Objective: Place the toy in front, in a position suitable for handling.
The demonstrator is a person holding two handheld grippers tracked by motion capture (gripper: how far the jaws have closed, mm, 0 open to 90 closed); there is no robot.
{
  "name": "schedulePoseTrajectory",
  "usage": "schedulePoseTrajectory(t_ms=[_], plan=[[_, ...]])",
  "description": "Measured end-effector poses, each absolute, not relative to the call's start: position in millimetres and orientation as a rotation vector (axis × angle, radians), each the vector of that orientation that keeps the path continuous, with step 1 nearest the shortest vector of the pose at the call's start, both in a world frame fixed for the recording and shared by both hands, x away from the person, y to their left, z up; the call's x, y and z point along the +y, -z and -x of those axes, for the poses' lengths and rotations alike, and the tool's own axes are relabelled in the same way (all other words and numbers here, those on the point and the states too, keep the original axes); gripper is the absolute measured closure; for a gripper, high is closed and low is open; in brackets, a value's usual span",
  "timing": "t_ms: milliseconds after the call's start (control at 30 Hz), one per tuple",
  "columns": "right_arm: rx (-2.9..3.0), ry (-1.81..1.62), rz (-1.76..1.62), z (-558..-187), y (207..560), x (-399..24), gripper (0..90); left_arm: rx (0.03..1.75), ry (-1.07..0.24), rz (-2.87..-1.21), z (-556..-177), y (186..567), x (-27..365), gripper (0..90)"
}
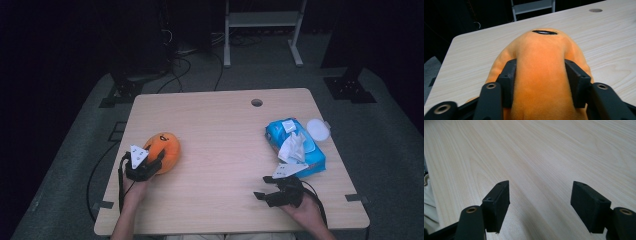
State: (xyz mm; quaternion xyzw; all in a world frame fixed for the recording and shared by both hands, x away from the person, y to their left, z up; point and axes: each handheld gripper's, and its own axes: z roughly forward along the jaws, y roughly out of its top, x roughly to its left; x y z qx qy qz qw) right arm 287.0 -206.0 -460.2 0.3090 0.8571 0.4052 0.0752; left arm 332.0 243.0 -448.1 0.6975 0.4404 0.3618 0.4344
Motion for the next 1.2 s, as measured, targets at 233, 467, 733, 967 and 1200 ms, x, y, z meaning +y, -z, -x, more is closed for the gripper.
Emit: schedulePoseTrajectory(t_ms=[233, 467, 733, 967, 1200], plan=[[2.564, -1.224, -0.930, -286.8, 458.7, -207.1, 30.5, 1.133, -0.858, -1.647, -331.6, 444.3, 251.3, 56.9], [2.561, -1.228, -0.930, -286.9, 458.0, -207.7, 30.6, 1.135, -0.797, -1.522, -325.9, 434.1, 255.3, 58.3], [2.539, -1.237, -0.941, -288.0, 455.3, -211.8, 30.6, 1.041, -0.685, -1.488, -318.4, 424.0, 231.1, 58.2], [2.492, -1.263, -0.979, -289.7, 450.5, -223.3, 30.6, 0.940, -0.619, -1.550, -314.0, 422.9, 197.4, 58.0], [2.453, -1.287, -1.004, -290.0, 446.1, -233.1, 30.6, 0.855, -0.553, -1.620, -310.8, 427.0, 162.1, 58.0]])
